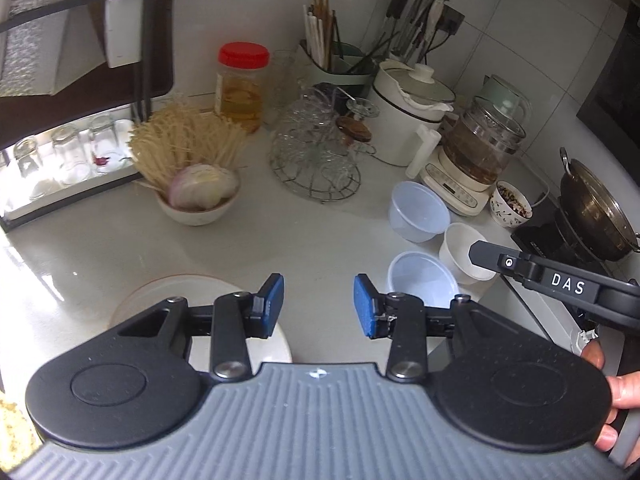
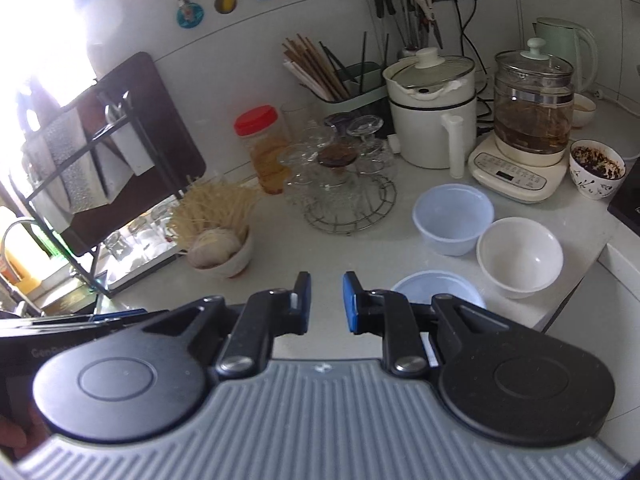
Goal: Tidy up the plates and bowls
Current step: 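Move the open left gripper to the rim of a light blue plastic bowl, then close the left gripper on the light blue bowl rim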
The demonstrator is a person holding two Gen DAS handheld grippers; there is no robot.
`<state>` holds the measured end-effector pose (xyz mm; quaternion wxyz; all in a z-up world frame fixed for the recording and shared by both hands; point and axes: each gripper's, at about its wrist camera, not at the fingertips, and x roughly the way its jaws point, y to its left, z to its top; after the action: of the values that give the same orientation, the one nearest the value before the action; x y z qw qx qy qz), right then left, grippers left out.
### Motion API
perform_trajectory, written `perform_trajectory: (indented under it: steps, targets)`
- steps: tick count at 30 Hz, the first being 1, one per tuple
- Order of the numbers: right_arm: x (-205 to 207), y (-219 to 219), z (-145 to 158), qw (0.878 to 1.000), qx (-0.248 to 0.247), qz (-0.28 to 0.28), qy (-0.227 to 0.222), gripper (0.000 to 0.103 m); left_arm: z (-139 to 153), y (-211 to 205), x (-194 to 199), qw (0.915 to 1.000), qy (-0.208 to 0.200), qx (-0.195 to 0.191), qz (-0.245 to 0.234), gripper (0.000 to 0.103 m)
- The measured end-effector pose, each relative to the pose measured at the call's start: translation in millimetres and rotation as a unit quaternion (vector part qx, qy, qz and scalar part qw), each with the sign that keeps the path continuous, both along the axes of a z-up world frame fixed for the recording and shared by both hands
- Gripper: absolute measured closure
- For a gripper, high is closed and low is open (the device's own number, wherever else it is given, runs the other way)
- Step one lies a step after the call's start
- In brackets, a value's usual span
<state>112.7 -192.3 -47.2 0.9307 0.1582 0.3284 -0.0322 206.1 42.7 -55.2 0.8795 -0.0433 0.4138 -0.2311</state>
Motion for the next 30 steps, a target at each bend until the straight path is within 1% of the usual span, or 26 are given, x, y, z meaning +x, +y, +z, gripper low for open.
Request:
perform_trajectory:
  steps: [7, 11, 16, 22, 23, 24, 25, 28, 30]
  targets:
    - [6.0, -44.1, -11.0, 1.000, 0.002, -0.009, 0.000, 0.082, -15.2, -49.7, 14.0, 0.9999, 0.001, -0.002, -0.017, 0.059]
    - [11.2, -70.4, -20.4, 1.000, 0.001, -0.019, 0.010, 0.082, -33.4, -79.3, 24.3, 0.9994, 0.006, 0.014, -0.030, 0.059]
    - [15.5, -102.4, -30.6, 1.000, 0.014, -0.024, 0.015, 0.082, -57.7, -104.7, 37.6, 0.9989, 0.035, 0.010, -0.029, 0.059]
    - [21.8, -127.5, -49.1, 0.998, 0.041, -0.029, 0.047, 0.081, -80.6, -124.2, 53.7, 0.9969, 0.071, 0.008, -0.031, 0.059]
    - [22.3, -131.6, -53.0, 0.997, 0.048, -0.029, 0.051, 0.081, -83.9, -127.3, 56.5, 0.9966, 0.076, 0.008, -0.031, 0.058]
    - [23.4, -136.5, -57.4, 0.996, 0.058, -0.030, 0.058, 0.081, -87.3, -129.6, 59.2, 0.9963, 0.080, 0.009, -0.031, 0.055]
    - [24.8, -140.8, -61.2, 0.995, 0.065, -0.034, 0.064, 0.081, -90.7, -132.0, 61.9, 0.9958, 0.085, 0.012, -0.030, 0.054]
    - [29.9, -151.7, -74.2, 0.993, 0.081, -0.036, 0.082, 0.081, -100.4, -136.1, 69.4, 0.9945, 0.101, 0.006, -0.026, 0.053]
    - [33.8, -160.4, -85.8, 0.989, 0.106, -0.036, 0.100, 0.080, -109.4, -137.6, 75.1, 0.9927, 0.119, -0.001, -0.022, 0.053]
